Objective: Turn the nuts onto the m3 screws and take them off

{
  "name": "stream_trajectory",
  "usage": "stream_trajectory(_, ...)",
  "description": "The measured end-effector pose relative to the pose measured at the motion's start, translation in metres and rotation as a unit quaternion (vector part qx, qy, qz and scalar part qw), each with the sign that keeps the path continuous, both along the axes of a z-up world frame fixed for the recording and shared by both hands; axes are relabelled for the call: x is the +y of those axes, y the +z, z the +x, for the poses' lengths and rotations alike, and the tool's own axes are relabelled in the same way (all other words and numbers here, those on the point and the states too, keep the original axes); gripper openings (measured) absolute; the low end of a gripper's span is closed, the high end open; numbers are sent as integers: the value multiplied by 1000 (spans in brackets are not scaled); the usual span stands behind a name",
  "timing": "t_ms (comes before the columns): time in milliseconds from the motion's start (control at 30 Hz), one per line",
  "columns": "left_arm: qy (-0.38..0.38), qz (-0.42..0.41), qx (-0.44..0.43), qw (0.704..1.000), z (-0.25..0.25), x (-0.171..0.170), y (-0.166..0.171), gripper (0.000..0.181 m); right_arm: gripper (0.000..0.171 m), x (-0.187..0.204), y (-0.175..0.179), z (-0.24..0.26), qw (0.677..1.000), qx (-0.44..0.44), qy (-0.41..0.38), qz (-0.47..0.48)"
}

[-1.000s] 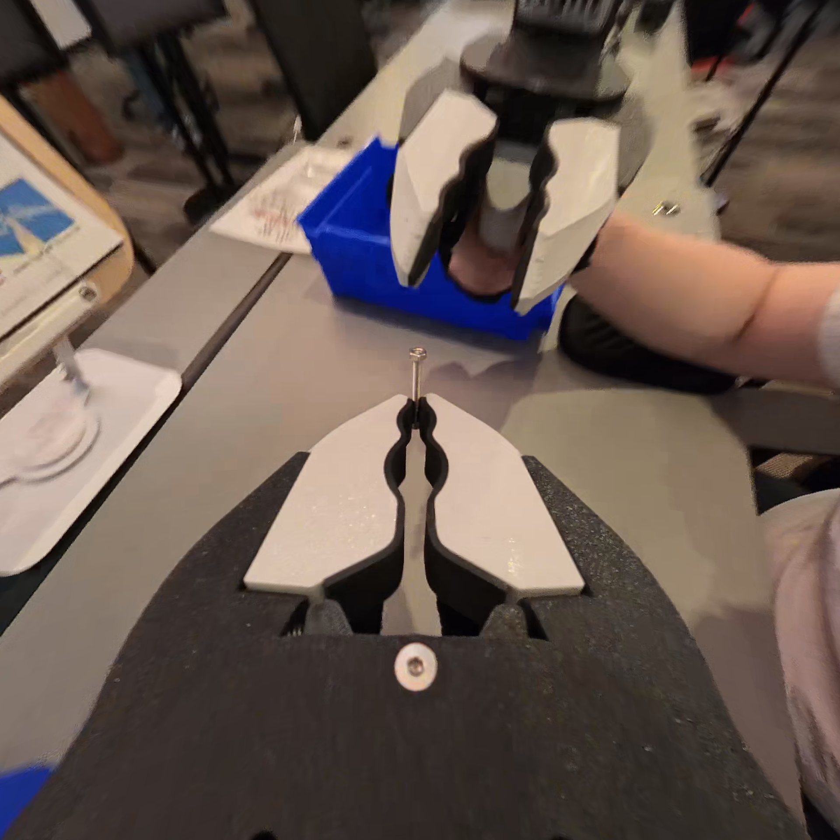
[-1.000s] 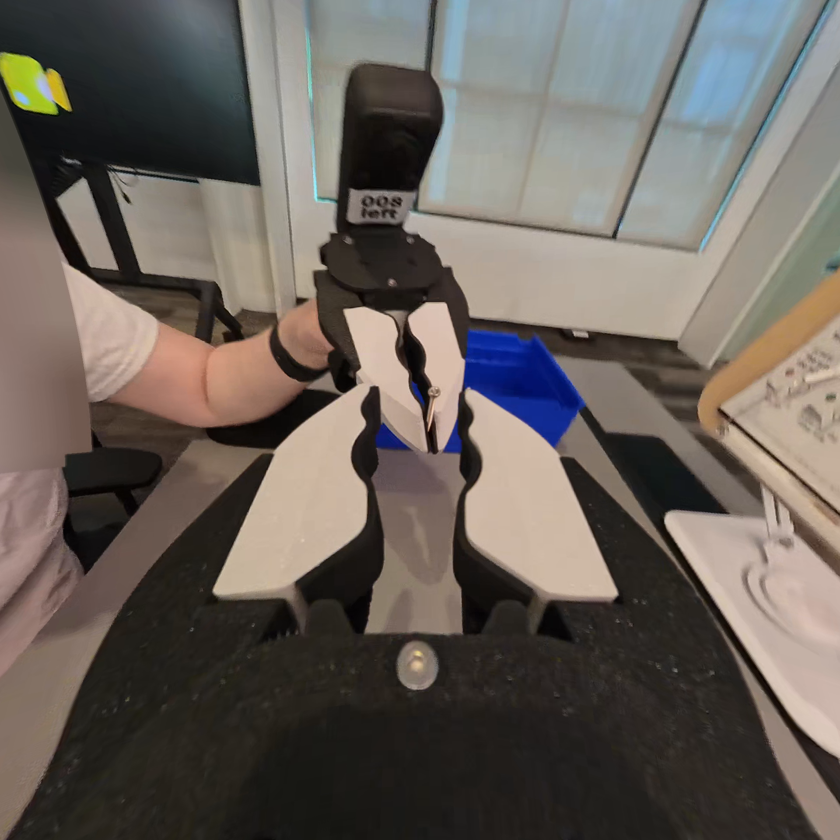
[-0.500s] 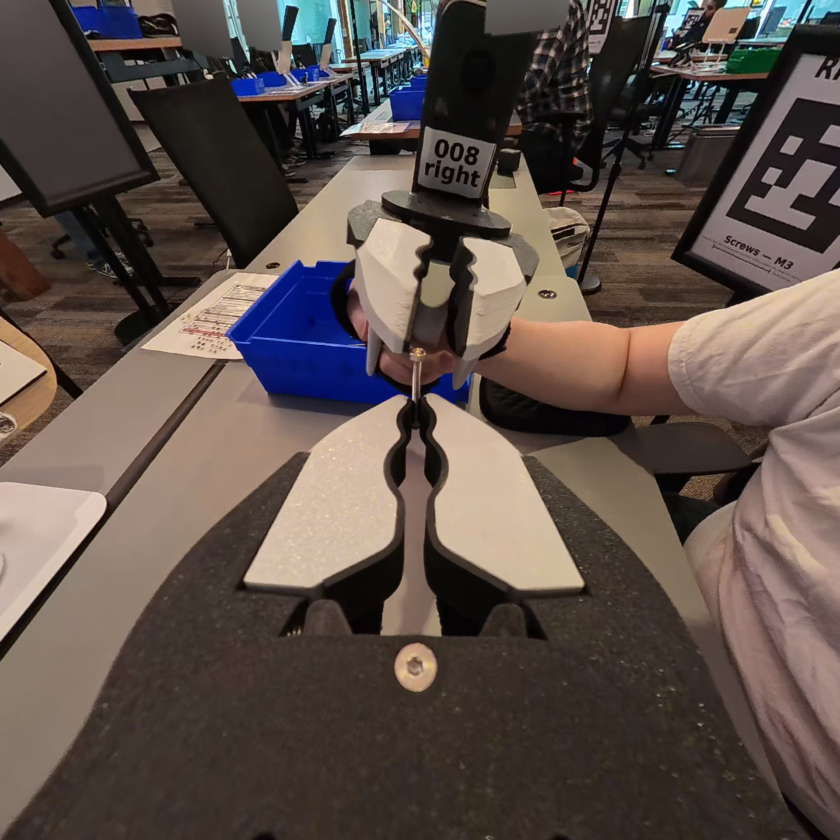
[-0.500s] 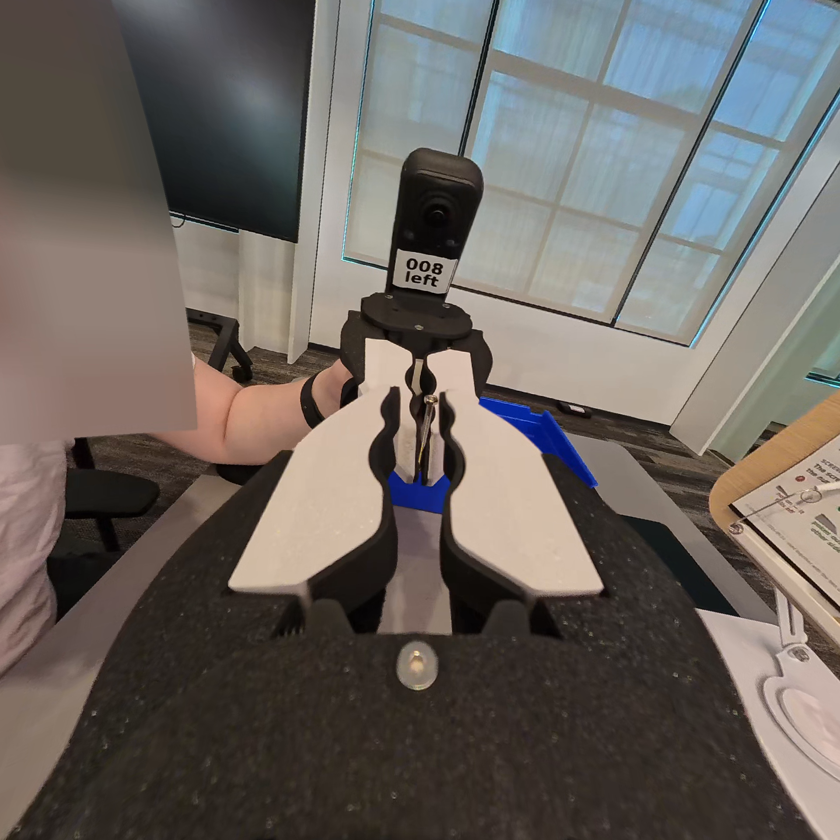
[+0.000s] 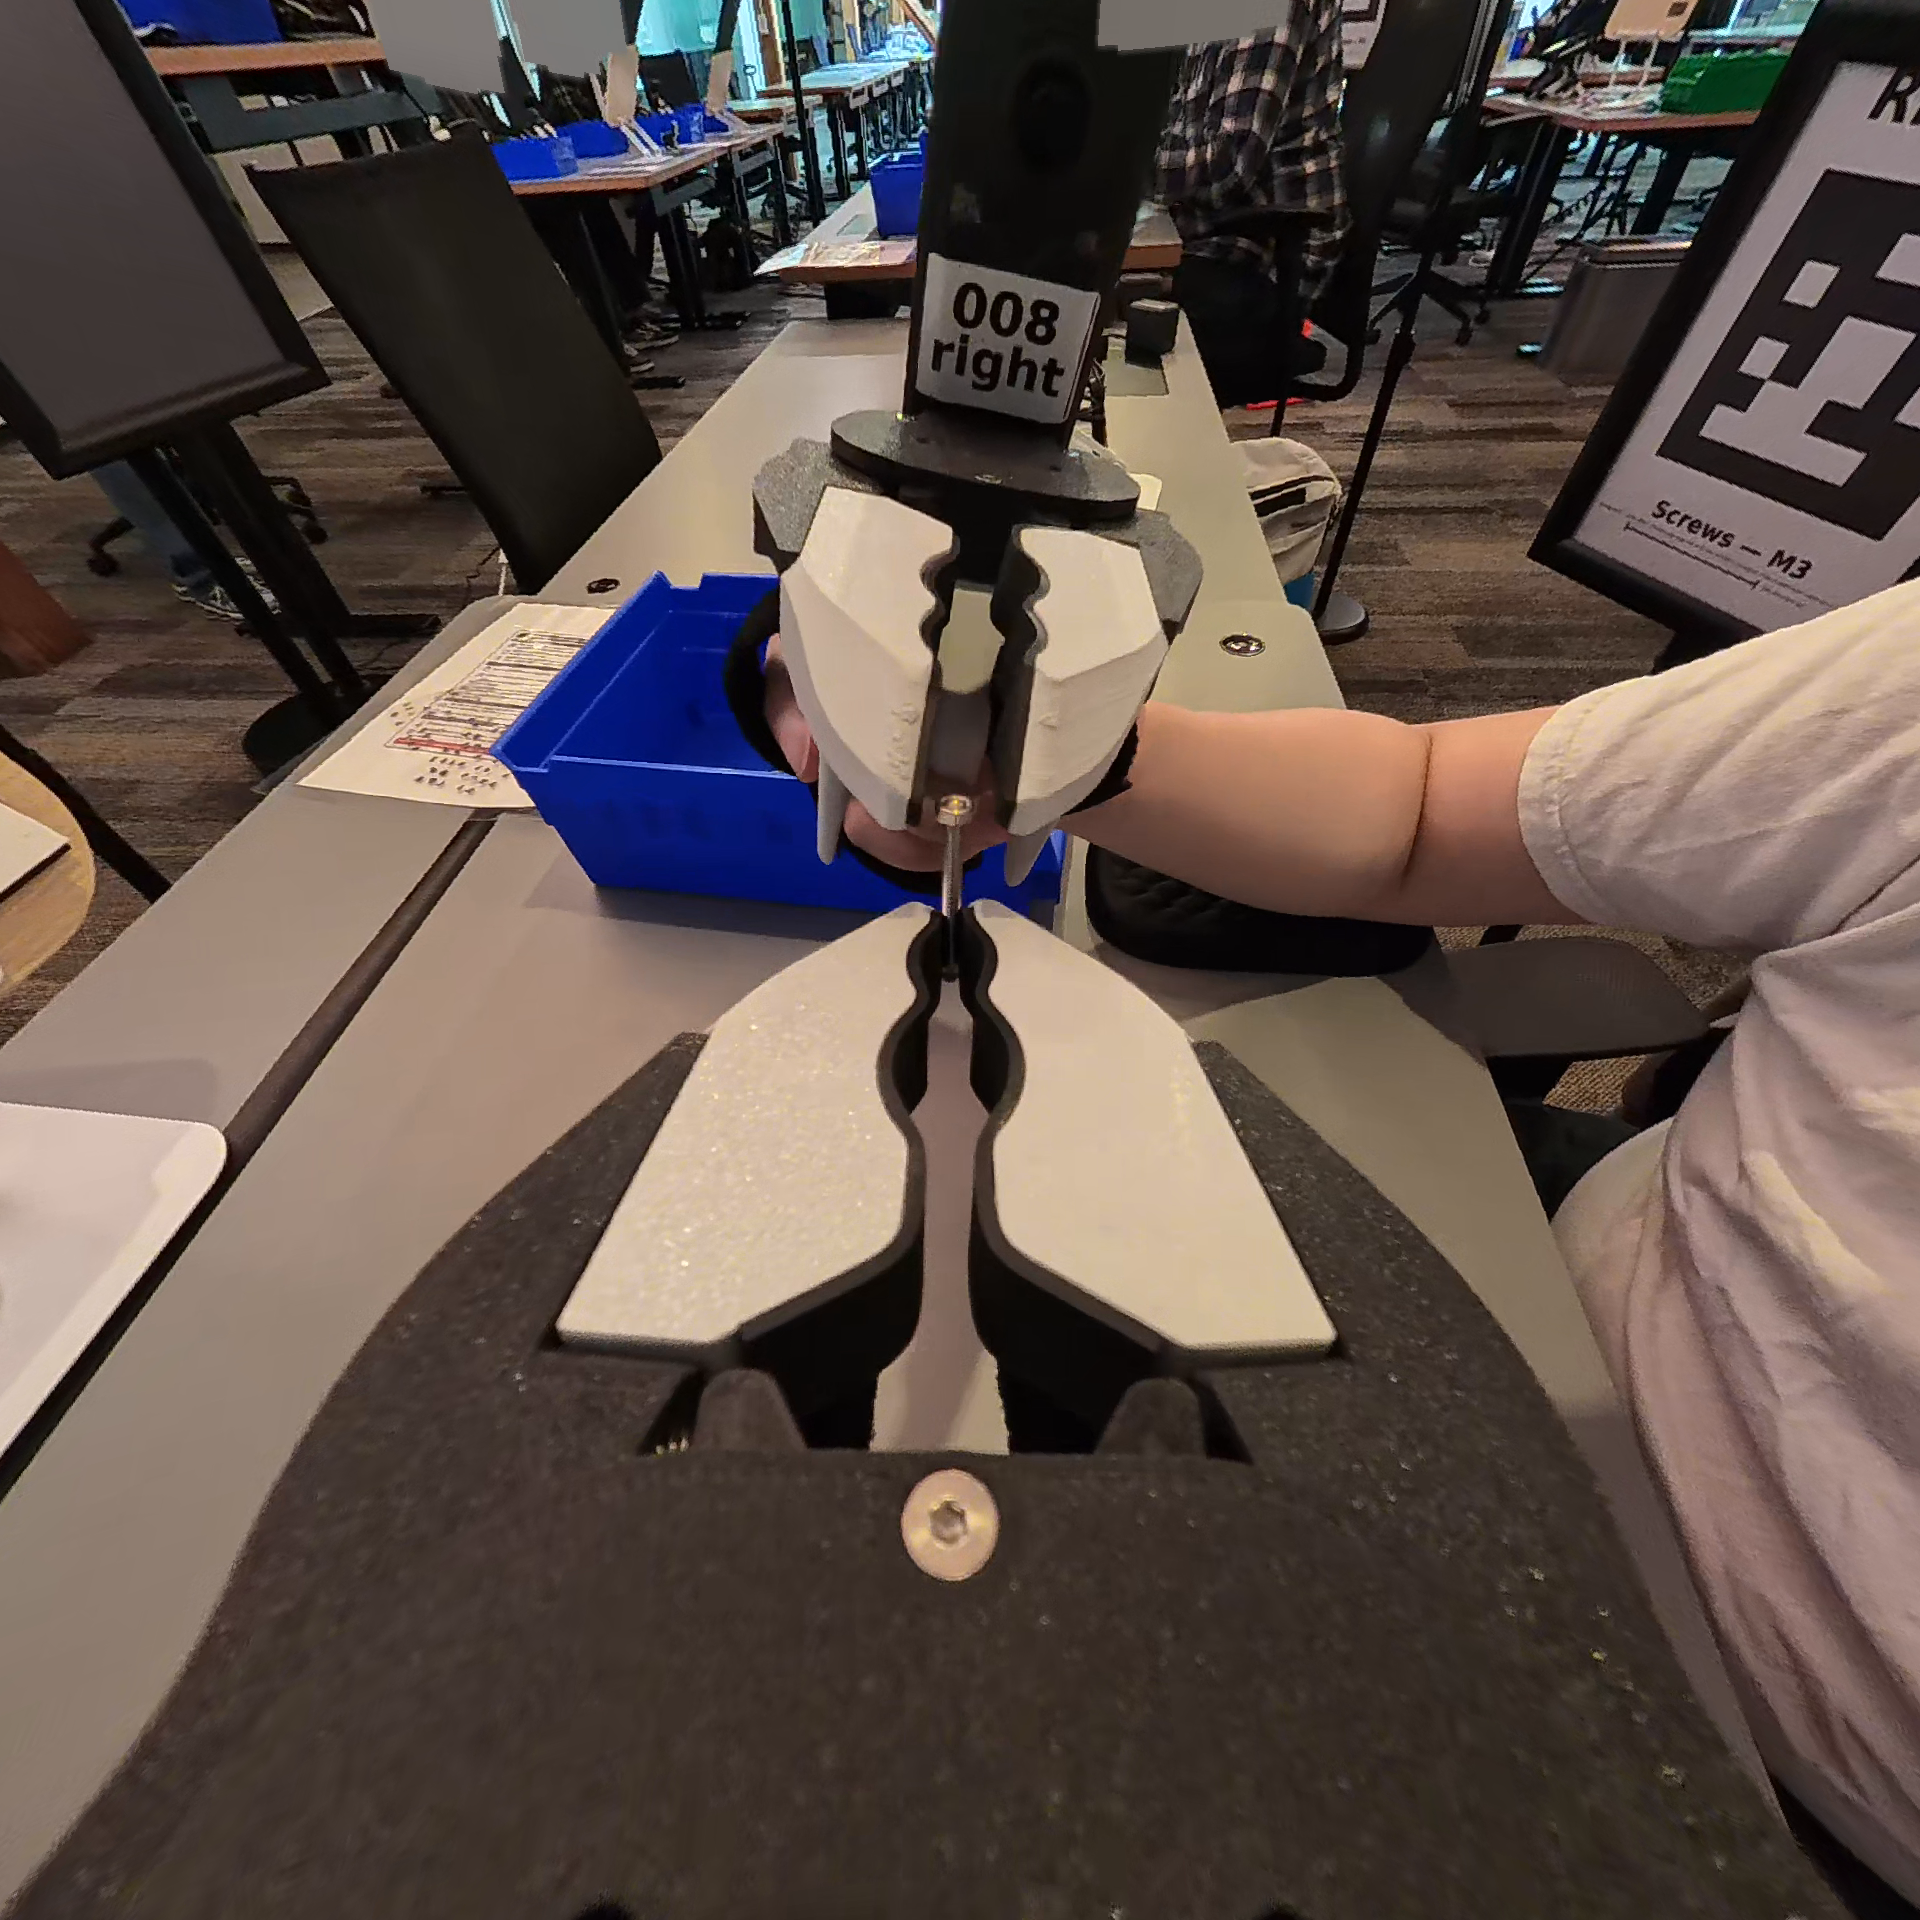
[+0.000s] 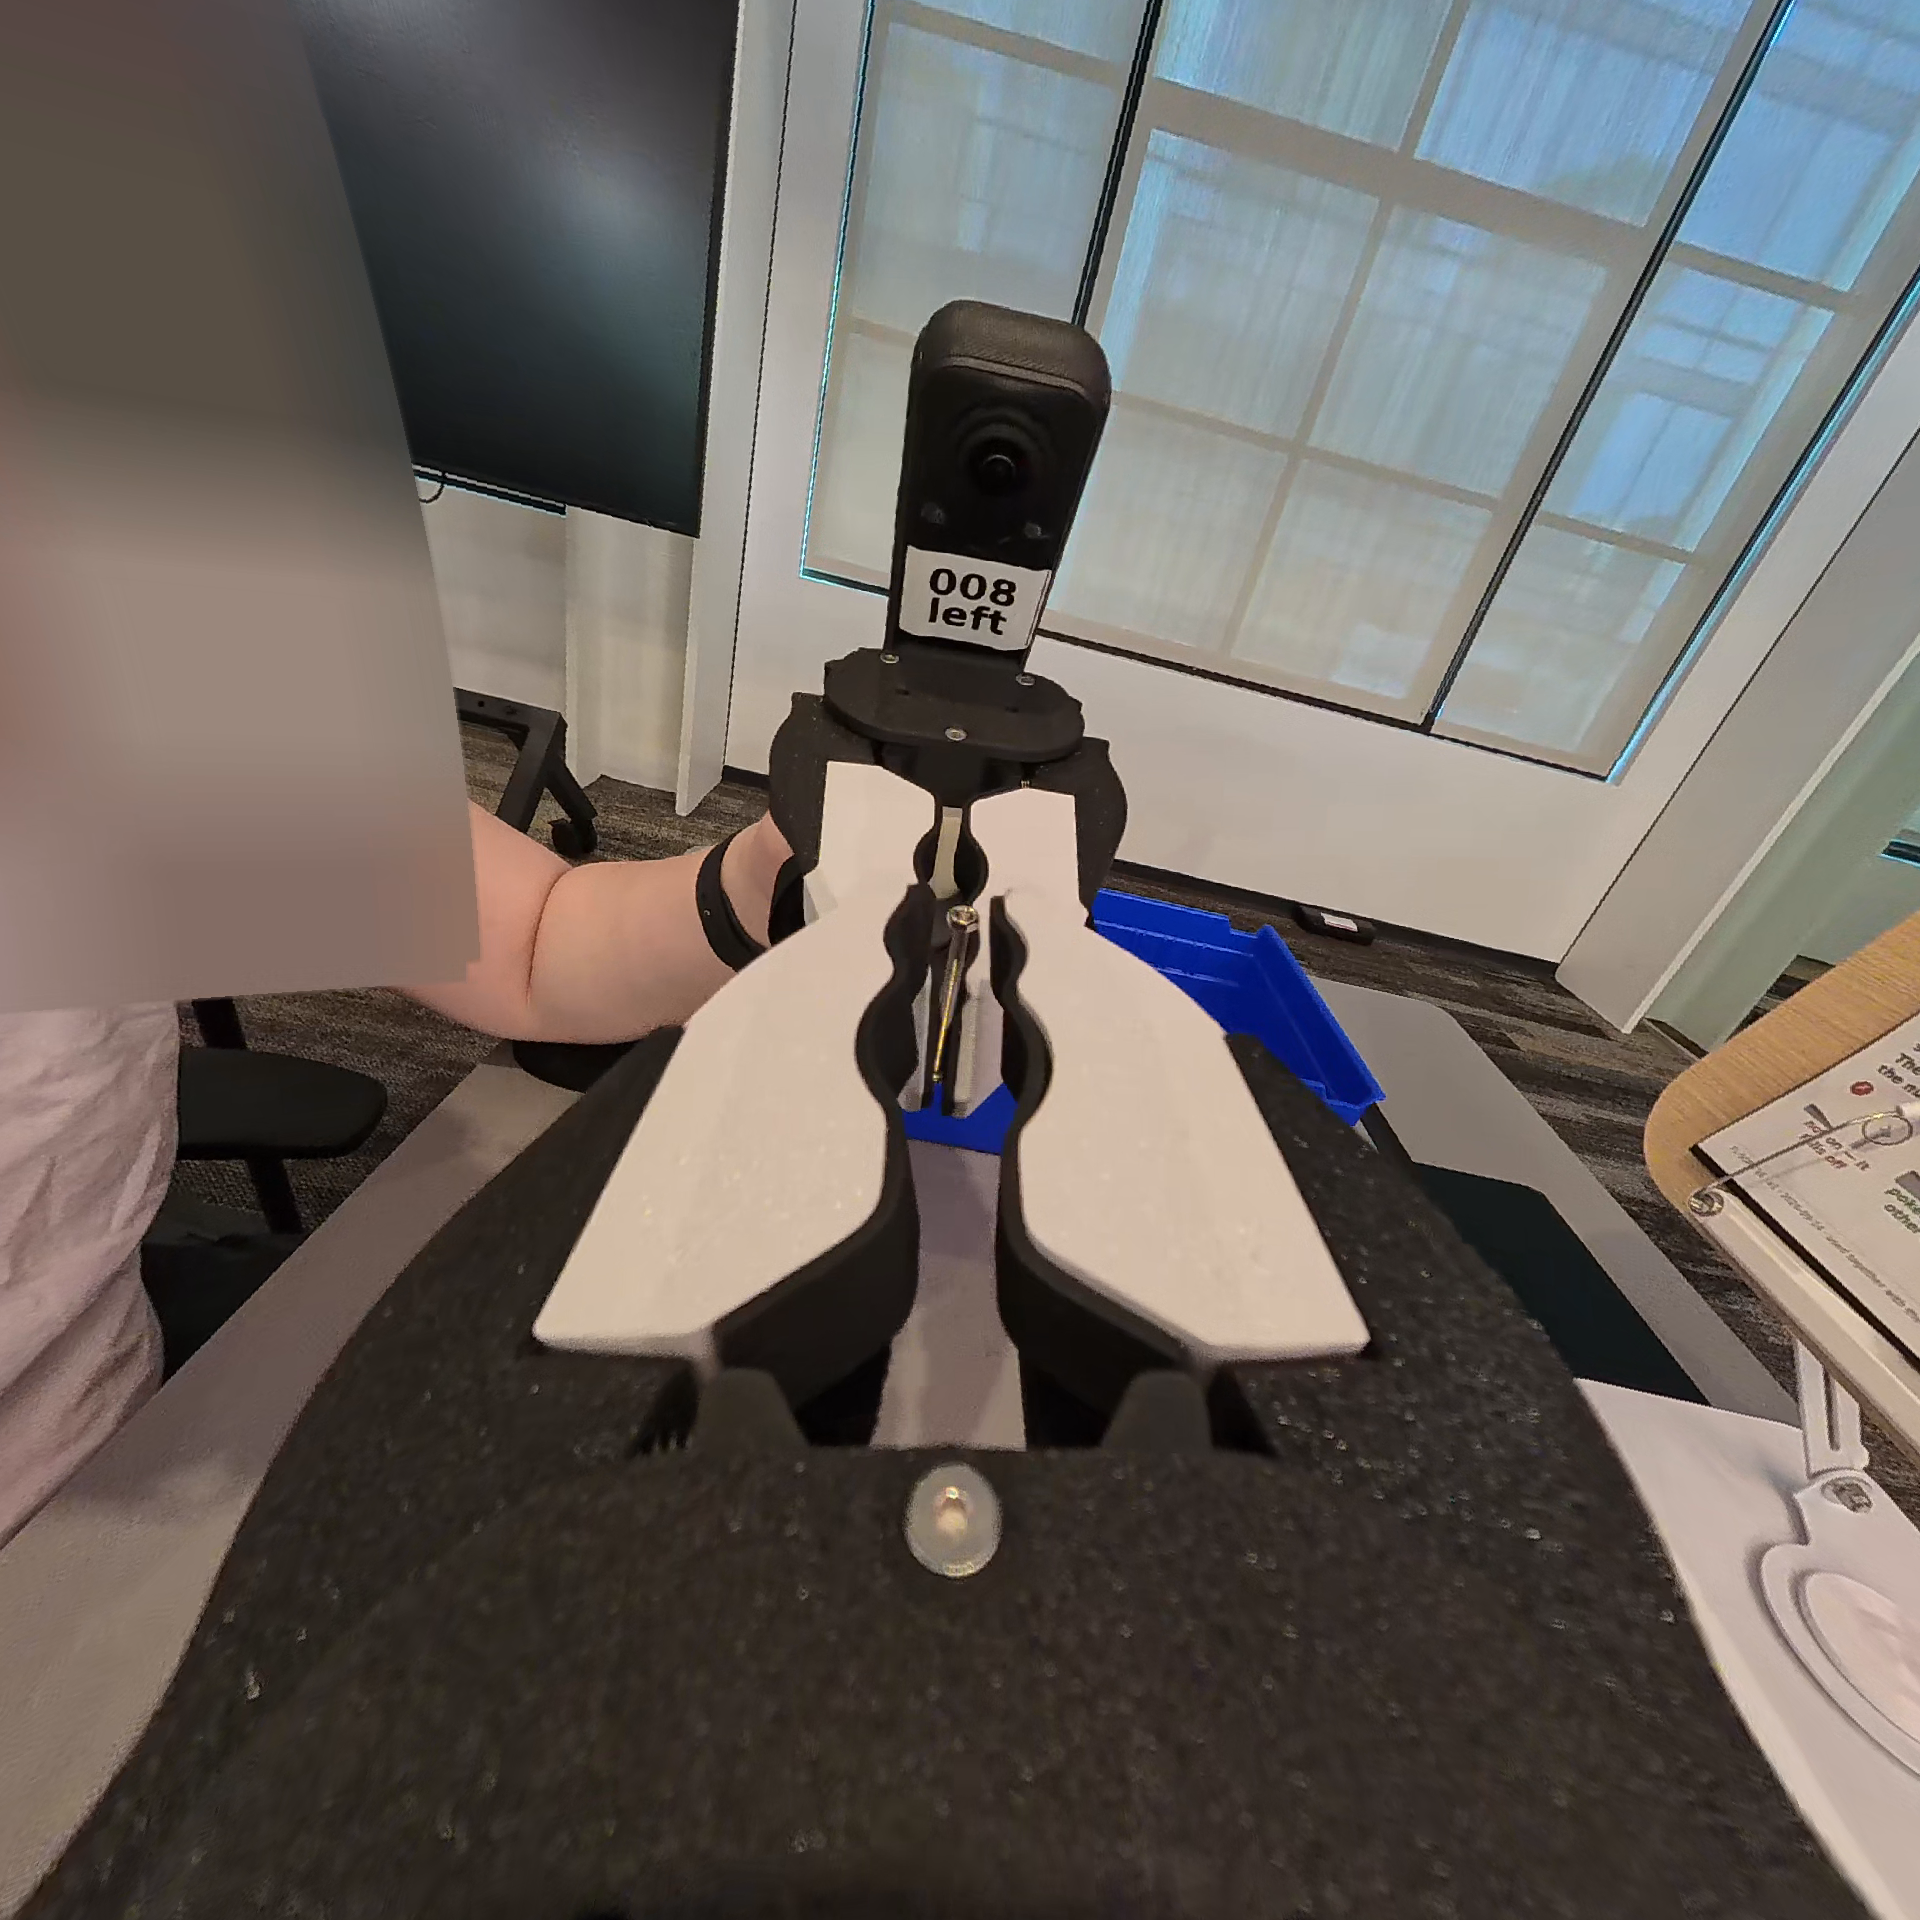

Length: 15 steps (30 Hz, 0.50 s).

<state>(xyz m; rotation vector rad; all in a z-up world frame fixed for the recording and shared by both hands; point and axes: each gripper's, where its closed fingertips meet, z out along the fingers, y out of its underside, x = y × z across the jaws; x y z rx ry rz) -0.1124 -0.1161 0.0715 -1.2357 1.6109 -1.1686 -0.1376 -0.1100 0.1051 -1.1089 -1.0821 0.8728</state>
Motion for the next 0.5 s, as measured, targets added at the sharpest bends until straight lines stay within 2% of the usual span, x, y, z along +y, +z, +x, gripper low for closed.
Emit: stream_trajectory(500,-6,-2,7,1000,0,-4,-1,2,14,-2,-1,-2,1000,-8,0,12)
